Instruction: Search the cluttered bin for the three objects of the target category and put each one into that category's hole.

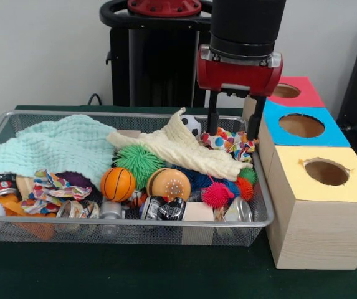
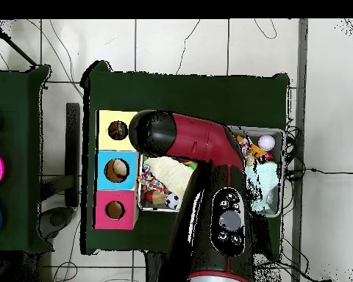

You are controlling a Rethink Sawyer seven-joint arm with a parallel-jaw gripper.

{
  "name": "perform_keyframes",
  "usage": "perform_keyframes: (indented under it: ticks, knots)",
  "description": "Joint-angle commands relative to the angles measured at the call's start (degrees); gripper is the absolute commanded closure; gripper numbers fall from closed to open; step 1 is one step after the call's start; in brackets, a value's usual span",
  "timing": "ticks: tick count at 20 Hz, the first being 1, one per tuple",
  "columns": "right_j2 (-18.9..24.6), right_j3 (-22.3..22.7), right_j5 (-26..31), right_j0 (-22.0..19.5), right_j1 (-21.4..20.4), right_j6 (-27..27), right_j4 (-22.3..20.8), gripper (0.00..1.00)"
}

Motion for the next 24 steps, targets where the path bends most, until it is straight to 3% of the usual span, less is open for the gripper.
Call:
perform_keyframes:
  ticks: [1, 6, 9, 16, 24]
  knots:
    - [5.5, 1.3, -0.9, -2.7, -2.2, -7.0, -6.7, 0.0]
    - [5.2, 0.4, 2.5, -2.5, -2.1, -4.0, -6.4, 0.0]
    - [5.6, 2.3, 2.5, -3.8, -3.6, -4.3, -6.6, 0.0]
    - [8.7, 6.5, 0.0, -9.4, -4.8, -9.2, -8.3, 0.0]
    - [14.6, 10.2, -1.5, -16.6, -6.3, -16.7, -13.2, 0.0]
